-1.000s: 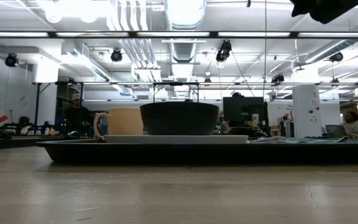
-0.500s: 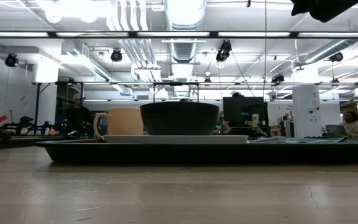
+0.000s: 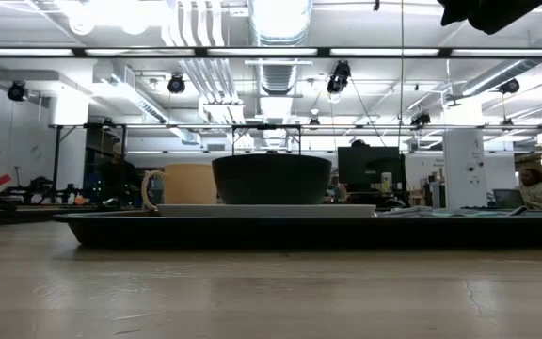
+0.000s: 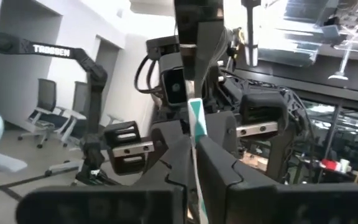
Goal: Set up tray
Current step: Put the green knife on top of the grey napkin on the black serving tray to the left side of the green spoon
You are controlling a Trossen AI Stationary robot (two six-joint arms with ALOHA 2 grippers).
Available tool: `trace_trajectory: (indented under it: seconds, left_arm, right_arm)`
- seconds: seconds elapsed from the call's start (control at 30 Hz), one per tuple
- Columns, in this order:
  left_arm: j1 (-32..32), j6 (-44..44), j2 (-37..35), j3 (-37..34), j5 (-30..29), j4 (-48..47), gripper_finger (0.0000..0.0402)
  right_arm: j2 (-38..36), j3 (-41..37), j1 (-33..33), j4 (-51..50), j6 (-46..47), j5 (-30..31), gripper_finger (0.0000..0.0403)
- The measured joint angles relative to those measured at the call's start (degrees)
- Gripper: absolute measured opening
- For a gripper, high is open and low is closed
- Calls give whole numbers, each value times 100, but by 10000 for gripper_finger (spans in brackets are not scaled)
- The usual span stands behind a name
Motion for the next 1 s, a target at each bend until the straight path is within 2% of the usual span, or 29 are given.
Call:
trace_trajectory:
  seconds: [0.1,0.33,0.47,0.8,1.0]
  left_arm:
    - [0,0,0,-2,5,-4,24]
    - [0,23,-1,9,-13,0,24]
    - [0,18,-4,-14,-18,84,24]
    - [-42,-255,-11,-5,105,98,24]
    - [-87,-368,-34,28,102,156,24]
  right_arm:
    - [0,0,9,-164,-96,-110,34]
    - [0,0,11,-246,-54,-99,103]
    - [0,11,13,-246,-68,-112,125]
    - [-139,11,11,-310,-200,-92,116]
    - [-573,11,12,-1167,-200,-74,110]
